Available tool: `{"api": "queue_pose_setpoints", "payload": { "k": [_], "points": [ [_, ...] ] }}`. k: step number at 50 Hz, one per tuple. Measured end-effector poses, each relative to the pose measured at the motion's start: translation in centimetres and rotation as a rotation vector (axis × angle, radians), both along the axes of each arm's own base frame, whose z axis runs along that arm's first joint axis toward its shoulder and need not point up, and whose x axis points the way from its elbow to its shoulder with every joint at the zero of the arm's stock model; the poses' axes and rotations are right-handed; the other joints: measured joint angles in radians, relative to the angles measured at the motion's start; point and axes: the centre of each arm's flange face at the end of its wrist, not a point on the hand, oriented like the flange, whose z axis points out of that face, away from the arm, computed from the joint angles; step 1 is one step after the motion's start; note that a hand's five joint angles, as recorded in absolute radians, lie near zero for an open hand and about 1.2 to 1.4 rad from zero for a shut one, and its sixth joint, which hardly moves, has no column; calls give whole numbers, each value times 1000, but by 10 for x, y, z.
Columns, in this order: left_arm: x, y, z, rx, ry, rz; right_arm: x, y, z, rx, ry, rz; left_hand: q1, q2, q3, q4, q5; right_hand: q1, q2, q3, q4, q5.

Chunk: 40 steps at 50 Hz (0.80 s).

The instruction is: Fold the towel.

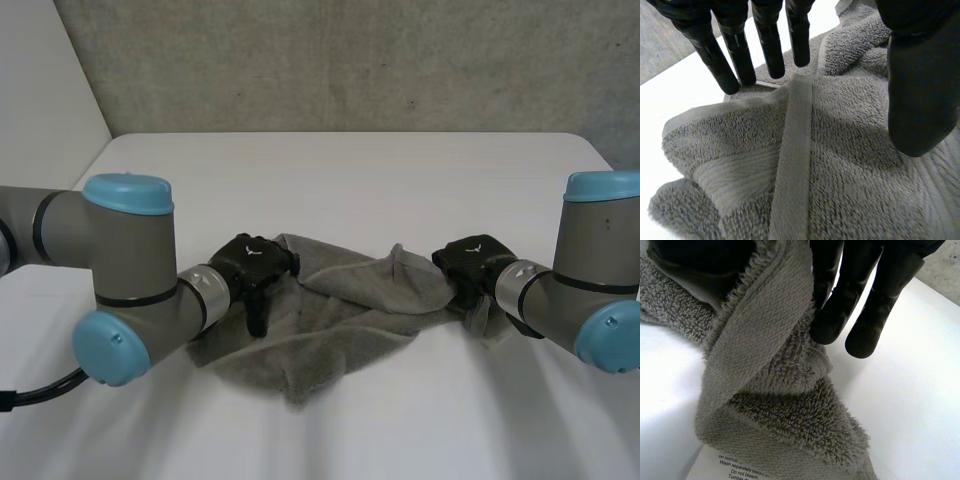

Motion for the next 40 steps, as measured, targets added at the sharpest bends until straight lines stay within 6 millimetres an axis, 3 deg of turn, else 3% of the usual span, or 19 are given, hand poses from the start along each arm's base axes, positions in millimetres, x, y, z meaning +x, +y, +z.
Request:
{"api": "queue_pose_setpoints", "payload": {
  "k": [4,11,16,22,26,40],
  "points": [
    [6,5,7,2,4,9,0,0,0,-2,-1,-1,38,42,39,35,37,0,0,0,0,0],
    [27,18,38,-25,42,38,0,-1,1,-5,-2,-1,84,96,86,81,84,0,0,0,0,0],
    [40,39,45,2,67,23,0,-1,1,-5,-2,-1,111,125,116,111,112,0,0,0,0,0],
    [56,68,37,75,63,18,0,0,0,-3,-1,0,113,127,118,113,114,0,0,0,0,0],
    [63,77,28,111,51,29,0,0,0,-2,-1,0,113,127,118,113,114,0,0,0,0,0],
    [75,58,-3,145,41,97,-1,1,-2,5,2,1,113,127,119,113,112,0,0,0,0,0]
  ]
}}
